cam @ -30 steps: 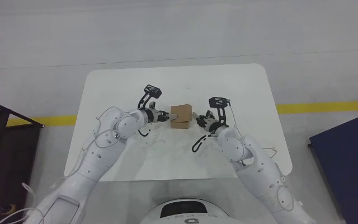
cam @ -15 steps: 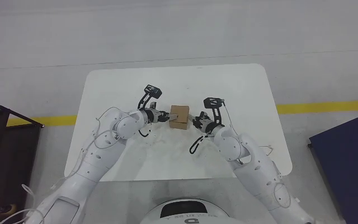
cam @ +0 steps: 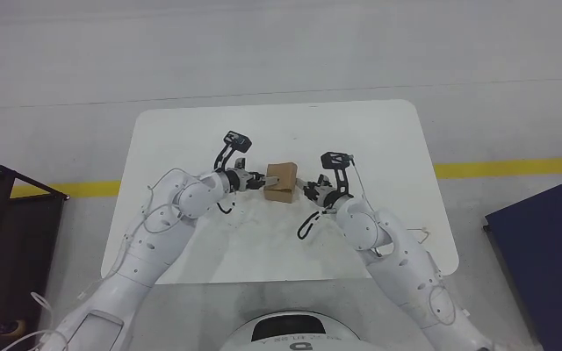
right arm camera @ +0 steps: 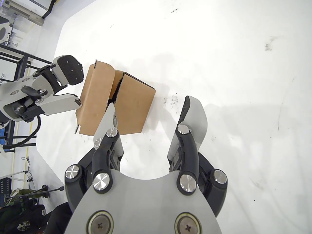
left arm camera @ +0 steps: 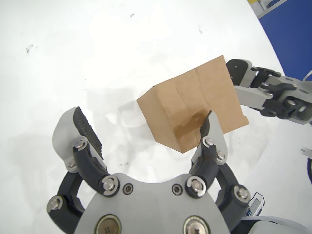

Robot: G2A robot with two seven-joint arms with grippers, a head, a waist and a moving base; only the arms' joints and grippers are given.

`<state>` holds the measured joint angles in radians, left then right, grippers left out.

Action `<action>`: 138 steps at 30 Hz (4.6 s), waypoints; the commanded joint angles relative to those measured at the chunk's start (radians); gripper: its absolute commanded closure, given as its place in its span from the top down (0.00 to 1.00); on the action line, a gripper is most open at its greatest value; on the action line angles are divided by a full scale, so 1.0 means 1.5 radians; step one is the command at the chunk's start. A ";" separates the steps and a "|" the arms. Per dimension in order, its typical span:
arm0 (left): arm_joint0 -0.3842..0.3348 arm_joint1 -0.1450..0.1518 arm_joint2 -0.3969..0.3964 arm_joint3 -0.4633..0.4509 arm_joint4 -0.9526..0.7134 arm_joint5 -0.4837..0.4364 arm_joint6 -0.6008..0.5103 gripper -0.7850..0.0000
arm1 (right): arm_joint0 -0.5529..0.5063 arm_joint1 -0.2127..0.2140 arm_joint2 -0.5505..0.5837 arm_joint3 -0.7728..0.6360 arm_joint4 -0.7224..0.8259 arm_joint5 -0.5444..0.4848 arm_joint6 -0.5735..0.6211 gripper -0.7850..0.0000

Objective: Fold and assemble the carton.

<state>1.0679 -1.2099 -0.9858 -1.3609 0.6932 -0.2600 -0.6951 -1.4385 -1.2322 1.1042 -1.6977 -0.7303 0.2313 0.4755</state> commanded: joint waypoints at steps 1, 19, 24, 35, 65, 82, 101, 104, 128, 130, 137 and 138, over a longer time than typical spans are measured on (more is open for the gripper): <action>0.000 -0.003 -0.001 0.016 -0.047 -0.022 0.005 1.00 | 0.000 -0.001 -0.002 -0.003 -0.003 0.001 0.001 0.66; -0.063 -0.029 0.025 0.179 -0.237 -0.111 0.014 1.00 | -0.008 -0.002 0.006 -0.014 -0.004 -0.009 -0.002 0.61; -0.072 -0.033 0.035 0.197 -0.240 -0.117 0.020 1.00 | -0.003 -0.004 -0.001 -0.013 -0.010 -0.008 0.001 0.62; -0.080 -0.036 0.040 0.207 -0.236 -0.122 0.024 1.00 | 0.001 -0.005 0.005 -0.010 -0.027 0.022 0.008 0.64; -0.071 -0.035 0.041 0.199 -0.224 -0.119 0.021 1.00 | 0.010 -0.013 -0.014 -0.010 -0.025 0.009 0.025 0.64; -0.071 -0.038 0.054 0.202 -0.182 -0.109 0.042 1.00 | 0.008 -0.016 -0.021 -0.011 -0.040 0.010 0.034 0.64; -0.075 -0.042 0.048 0.218 -0.233 -0.130 0.029 1.00 | 0.019 -0.020 -0.029 -0.001 -0.043 0.006 0.042 0.62; -0.077 -0.043 0.050 0.221 -0.235 -0.132 0.029 1.00 | 0.022 -0.021 -0.031 0.001 -0.044 0.006 0.045 0.59; -0.076 -0.045 0.041 0.239 -0.280 -0.154 0.023 1.00 | 0.047 -0.022 0.000 0.079 0.114 -0.134 0.075 0.49; -0.076 -0.045 0.040 0.239 -0.285 -0.155 0.020 1.00 | 0.052 -0.023 -0.002 0.084 0.118 -0.135 0.075 0.49; -0.078 -0.045 0.039 0.242 -0.295 -0.158 0.013 1.00 | 0.062 -0.024 -0.008 0.096 0.123 -0.136 0.074 0.49; -0.079 -0.045 0.040 0.243 -0.292 -0.156 0.013 1.00 | 0.064 -0.024 -0.008 0.098 0.122 -0.135 0.074 0.49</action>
<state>0.9507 -1.2780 -0.9267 -0.9969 0.2520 -0.4963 -0.6759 -1.3446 -1.2680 1.0924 -1.5526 -0.5464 0.0270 0.5862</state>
